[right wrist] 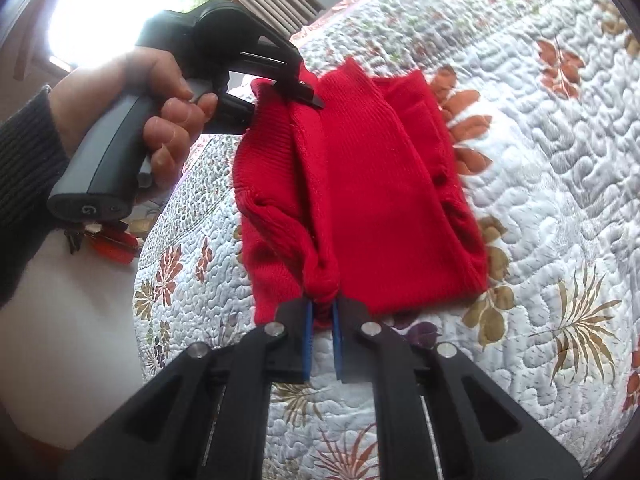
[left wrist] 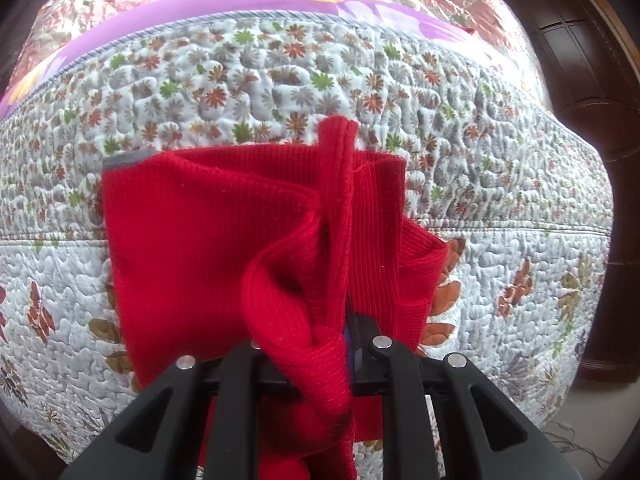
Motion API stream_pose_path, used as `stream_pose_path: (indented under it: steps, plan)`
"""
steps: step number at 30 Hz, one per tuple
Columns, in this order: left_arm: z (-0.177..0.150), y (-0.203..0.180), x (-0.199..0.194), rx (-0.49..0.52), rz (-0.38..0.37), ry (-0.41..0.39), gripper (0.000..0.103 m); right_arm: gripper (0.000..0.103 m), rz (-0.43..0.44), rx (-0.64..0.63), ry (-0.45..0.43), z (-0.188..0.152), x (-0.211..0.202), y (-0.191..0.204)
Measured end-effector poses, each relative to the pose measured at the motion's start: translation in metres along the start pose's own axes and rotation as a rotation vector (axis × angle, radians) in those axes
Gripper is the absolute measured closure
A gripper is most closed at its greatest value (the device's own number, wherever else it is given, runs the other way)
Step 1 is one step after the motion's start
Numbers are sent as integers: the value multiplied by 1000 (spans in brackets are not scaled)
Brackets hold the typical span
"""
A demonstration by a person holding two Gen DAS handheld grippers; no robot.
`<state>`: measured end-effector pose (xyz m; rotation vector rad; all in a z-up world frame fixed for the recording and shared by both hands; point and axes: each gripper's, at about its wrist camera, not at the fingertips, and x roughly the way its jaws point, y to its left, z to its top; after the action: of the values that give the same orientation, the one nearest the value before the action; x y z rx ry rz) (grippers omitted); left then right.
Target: Fold small clothes
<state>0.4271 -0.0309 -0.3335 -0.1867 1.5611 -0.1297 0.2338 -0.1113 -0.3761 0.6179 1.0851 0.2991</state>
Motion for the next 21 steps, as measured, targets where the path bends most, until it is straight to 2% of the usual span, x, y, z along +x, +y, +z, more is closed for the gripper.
stream_pose_path:
  steps: [12,15,21]
  plan:
    - [-10,-45,29,-22,273,-101,87,97,196,153,55,5,14,-70]
    - [-14,-57,35,-25,321,-125,87,97,216,173,66,6,16,-81]
    - [-20,-69,39,-78,365,-169,87,97,230,184,70,5,11,-90]
